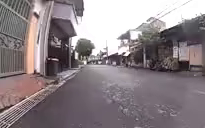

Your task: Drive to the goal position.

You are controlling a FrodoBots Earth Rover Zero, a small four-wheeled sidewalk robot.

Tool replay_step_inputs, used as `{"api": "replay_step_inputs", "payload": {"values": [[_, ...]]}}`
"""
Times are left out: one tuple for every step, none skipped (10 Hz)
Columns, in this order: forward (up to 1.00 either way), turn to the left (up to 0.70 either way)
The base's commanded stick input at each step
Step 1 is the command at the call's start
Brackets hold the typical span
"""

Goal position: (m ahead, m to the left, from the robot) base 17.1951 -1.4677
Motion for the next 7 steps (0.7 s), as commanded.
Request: {"api": "replay_step_inputs", "payload": {"values": [[1.0,0.0],[1.0,0.0],[1.0,0.0],[1.0,0.01],[1.0,0.4],[1.0,0.4],[1.0,0.24]]}}
